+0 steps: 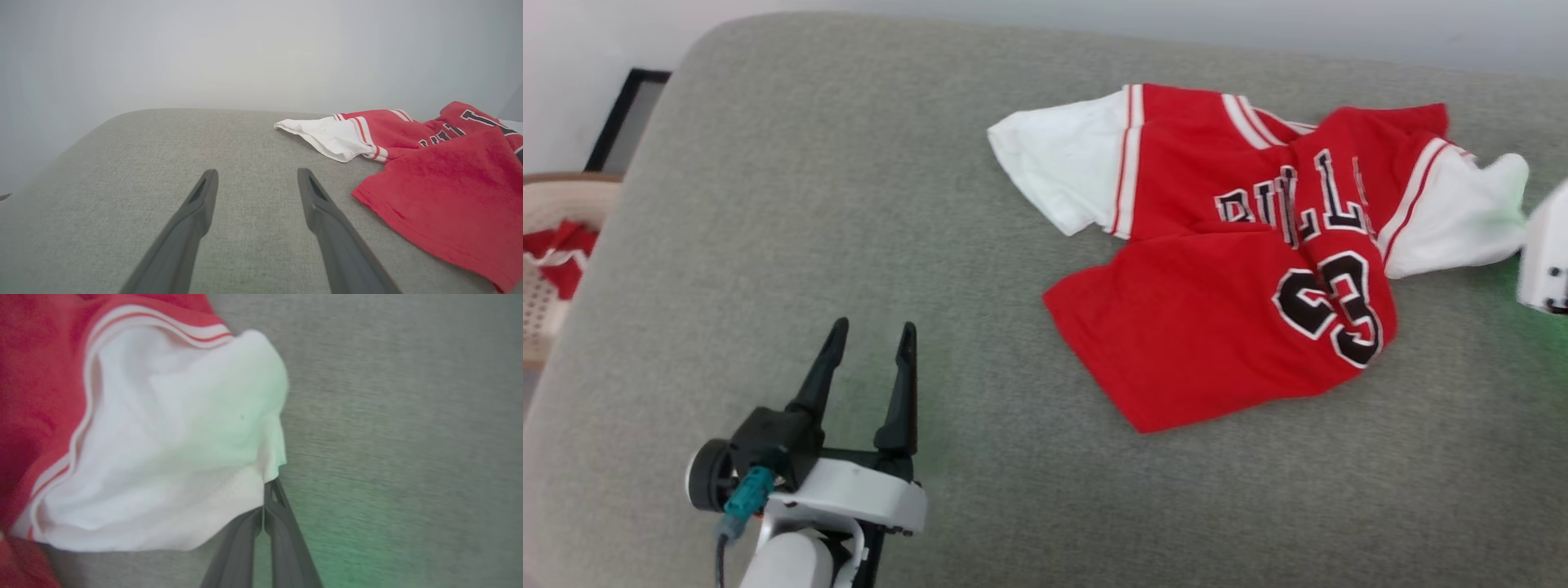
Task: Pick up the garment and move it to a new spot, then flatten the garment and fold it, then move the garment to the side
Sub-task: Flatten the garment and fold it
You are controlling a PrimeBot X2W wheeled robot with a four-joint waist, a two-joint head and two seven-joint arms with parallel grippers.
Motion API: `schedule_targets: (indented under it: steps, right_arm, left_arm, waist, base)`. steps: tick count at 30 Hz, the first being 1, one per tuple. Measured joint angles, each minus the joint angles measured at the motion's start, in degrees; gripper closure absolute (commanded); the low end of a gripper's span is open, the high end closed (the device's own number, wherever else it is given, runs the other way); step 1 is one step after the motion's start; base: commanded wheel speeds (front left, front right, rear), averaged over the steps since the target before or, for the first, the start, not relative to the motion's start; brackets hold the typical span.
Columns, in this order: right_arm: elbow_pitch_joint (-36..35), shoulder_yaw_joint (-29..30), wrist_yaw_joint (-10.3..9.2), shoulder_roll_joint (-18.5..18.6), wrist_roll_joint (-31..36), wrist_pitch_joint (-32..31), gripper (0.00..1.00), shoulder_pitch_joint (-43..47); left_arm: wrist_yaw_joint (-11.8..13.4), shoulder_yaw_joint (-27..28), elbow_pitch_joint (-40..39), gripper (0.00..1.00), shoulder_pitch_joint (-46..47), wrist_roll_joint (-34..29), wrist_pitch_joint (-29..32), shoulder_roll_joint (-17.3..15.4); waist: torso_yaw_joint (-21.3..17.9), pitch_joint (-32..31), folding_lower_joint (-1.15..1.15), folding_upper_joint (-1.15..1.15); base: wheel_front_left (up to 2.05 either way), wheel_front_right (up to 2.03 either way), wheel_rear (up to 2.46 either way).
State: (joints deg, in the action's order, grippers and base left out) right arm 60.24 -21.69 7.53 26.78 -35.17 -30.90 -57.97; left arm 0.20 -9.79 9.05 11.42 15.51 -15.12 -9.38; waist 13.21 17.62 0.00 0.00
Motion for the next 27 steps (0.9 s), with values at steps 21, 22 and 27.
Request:
schedule_targets:
  steps: [21, 22, 27]
  right_arm:
    - [-6.31, 1.02, 0.00, 14.14, -0.19, -0.24, 0.57, 7.93]
    - [-6.12, 1.93, 0.00, 13.79, -0.10, 1.51, 0.00, 8.12]
    - [-8.38, 5.58, -0.01, 12.44, 0.97, 10.63, 0.00, 10.42]
  left_arm:
    - [-2.48, 3.35, -1.78, 0.00, -0.98, -2.44, -0.01, 0.27]
    - [-2.81, 2.99, -1.67, 0.00, -0.90, -2.66, 0.00, 0.01]
    - [-5.10, 0.93, -1.08, 0.00, 3.46, -2.99, 2.12, -2.24]
  waist:
    - [-5.01, -0.81, 0.00, 0.00]
    - [-5.07, -1.02, 0.00, 0.00]
    - [-5.52, -2.01, 0.00, 0.00]
  base:
    - [0.00, 0.00, 0.00]
    - [0.00, 0.00, 0.00]
    - [0.00, 0.00, 0.00]
